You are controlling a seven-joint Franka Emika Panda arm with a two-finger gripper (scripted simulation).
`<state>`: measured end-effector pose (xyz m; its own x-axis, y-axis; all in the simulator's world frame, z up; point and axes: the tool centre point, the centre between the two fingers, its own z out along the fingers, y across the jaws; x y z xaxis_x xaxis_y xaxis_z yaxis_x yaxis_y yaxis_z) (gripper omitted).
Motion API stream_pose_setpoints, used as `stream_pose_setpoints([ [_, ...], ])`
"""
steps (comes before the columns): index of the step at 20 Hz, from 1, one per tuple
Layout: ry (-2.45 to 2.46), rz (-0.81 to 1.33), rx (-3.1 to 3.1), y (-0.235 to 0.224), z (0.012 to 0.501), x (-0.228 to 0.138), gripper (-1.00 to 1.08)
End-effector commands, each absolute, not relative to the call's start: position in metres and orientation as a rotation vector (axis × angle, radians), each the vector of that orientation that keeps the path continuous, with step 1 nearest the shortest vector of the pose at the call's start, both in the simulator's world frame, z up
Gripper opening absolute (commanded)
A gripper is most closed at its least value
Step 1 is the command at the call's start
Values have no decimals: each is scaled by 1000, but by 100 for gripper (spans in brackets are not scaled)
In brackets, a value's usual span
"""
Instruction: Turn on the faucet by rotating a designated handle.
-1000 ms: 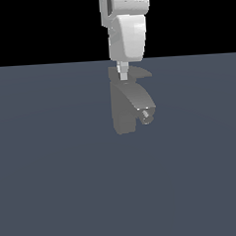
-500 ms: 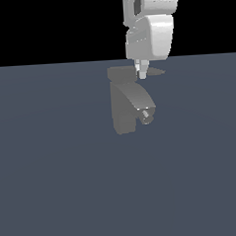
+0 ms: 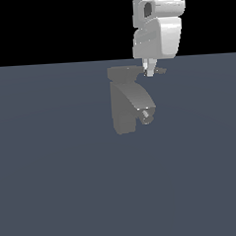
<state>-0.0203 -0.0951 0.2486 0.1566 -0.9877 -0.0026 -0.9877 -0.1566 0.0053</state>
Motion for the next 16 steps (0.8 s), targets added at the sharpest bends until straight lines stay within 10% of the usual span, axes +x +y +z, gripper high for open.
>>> stream_pose_setpoints([
  [1,-2044,-1,2387,-103,248,-11,-100],
  [16,-2060,0,2372,-144,248,26,-100],
])
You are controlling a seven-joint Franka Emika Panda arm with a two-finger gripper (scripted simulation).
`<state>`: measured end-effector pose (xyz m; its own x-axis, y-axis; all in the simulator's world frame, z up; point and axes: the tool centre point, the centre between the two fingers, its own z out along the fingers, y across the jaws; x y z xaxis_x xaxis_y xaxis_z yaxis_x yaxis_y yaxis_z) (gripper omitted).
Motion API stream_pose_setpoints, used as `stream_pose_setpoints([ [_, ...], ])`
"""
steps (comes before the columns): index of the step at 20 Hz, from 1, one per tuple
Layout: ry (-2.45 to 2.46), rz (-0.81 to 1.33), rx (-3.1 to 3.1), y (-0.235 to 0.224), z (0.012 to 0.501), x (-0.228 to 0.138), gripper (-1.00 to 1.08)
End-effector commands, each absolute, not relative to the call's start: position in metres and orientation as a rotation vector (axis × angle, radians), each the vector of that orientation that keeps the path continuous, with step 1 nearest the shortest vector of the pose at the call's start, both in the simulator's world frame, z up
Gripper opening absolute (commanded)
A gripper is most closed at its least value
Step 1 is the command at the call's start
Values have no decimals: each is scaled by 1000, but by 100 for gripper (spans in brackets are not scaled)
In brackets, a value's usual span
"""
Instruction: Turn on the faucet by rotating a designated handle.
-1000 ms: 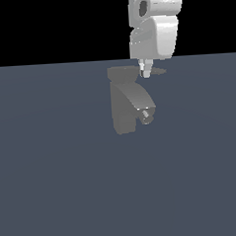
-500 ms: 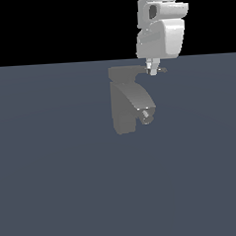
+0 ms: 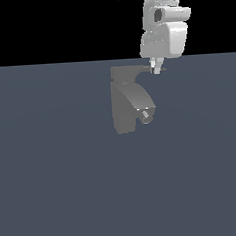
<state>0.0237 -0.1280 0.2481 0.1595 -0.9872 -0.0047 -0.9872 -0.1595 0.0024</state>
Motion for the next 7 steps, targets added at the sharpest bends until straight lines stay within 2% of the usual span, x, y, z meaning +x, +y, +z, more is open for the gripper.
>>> stream_pose_setpoints([
  [1,2061,0,-2371,-147,248,29,-100],
  [7,2066,0,-2367,-159,248,40,-100],
])
